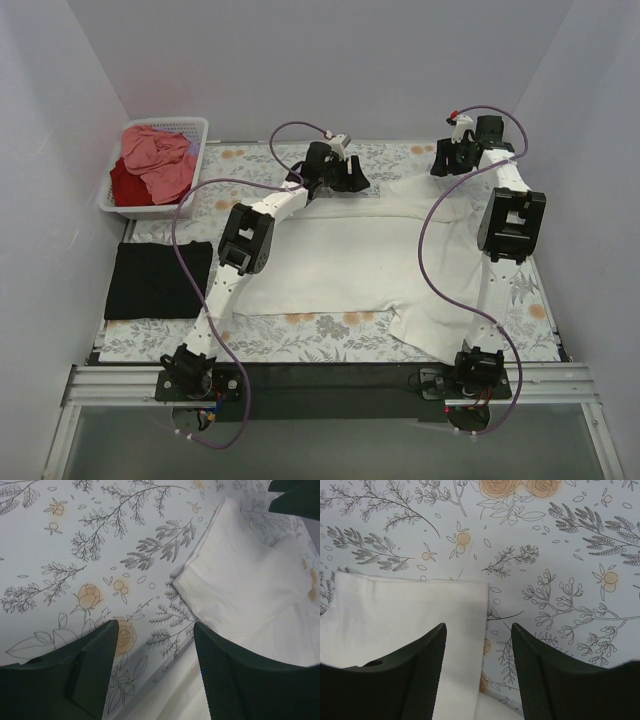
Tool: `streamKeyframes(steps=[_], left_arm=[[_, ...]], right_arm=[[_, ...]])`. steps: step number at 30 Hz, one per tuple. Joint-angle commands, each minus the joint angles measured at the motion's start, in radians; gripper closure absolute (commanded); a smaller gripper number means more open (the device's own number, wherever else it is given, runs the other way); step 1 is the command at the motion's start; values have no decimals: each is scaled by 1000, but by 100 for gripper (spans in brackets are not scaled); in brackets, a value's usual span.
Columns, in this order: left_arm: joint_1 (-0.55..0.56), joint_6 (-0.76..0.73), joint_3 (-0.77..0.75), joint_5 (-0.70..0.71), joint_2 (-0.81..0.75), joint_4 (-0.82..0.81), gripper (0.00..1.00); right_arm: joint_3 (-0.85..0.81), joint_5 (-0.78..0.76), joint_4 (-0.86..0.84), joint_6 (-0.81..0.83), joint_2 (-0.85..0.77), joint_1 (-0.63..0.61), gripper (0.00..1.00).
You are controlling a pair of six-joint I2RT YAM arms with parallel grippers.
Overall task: Fold and stack the t-shirts
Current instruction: Fold the tshirt
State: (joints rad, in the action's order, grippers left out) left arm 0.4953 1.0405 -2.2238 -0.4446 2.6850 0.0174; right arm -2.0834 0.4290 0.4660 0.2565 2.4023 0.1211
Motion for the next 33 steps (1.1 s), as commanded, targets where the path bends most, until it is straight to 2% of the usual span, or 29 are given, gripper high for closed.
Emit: streamKeyframes(steps=[1, 11, 24, 27, 30, 31, 33], left_arm=[[15, 56, -65, 49, 10, -71, 39], [69, 58, -79, 107, 61, -89, 39], [115, 24, -108, 193, 116, -77, 46], [117, 7, -112, 192, 121, -73, 49], [115, 1, -114, 193, 128, -74, 61], [115, 4, -119, 190, 133, -74, 67], [115, 0, -132, 185, 137, -80, 84]], right_arm=[[-3, -18, -43, -19, 27, -1, 39], [-7, -29, -47, -20, 66, -23, 39], [-53, -35, -50, -40, 121, -60, 39], [-53, -35, -53, -36, 129, -66, 44], [-47, -32, -53, -33, 127, -66, 53], [-44, -30, -55, -33, 126, -66, 59], [-35, -24, -56, -28, 113, -66, 65]])
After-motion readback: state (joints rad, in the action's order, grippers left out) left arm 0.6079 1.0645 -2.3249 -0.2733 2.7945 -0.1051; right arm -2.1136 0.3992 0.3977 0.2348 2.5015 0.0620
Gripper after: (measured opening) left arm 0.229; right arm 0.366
